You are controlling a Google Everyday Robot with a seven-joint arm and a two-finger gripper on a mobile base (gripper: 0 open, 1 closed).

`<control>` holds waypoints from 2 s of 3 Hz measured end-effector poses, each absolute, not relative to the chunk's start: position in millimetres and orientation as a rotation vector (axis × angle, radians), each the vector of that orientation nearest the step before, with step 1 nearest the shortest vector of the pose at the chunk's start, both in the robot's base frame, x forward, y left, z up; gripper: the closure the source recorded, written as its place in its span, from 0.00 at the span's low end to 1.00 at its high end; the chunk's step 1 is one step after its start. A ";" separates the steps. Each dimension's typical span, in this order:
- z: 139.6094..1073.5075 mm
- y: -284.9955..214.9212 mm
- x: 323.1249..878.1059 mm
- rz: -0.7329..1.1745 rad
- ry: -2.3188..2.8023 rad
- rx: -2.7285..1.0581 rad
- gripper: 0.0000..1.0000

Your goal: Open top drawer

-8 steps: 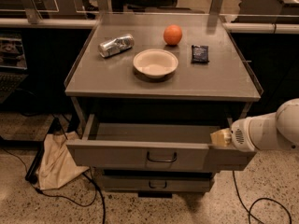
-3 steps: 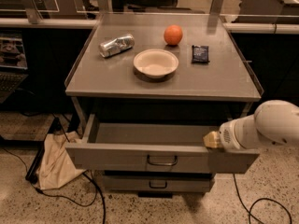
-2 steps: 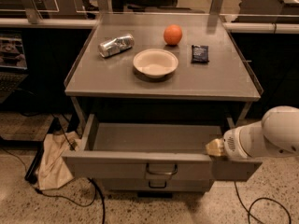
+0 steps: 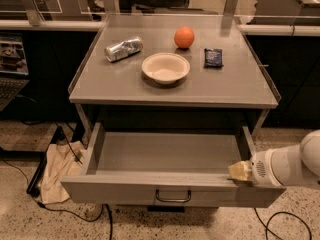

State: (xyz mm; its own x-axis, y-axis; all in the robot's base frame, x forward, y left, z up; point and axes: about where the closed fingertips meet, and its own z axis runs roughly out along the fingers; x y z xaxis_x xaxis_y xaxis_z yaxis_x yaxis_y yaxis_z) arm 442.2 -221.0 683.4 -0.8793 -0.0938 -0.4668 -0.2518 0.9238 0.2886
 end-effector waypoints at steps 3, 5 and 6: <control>775.0 -236.8 452.5 0.428 2.375 -0.192 0.61; 775.0 -236.8 452.5 0.428 2.375 -0.192 0.14; 775.0 -236.8 452.5 0.428 2.375 -0.192 0.00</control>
Offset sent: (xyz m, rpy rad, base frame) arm 0.0107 -0.0256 0.1568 0.0101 -0.4057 -0.1002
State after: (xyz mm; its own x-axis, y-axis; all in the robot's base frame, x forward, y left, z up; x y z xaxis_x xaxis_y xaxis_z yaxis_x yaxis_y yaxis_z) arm 452.5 -236.8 775.0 -0.7405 -0.0197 -0.6718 -0.2529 0.9343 0.2514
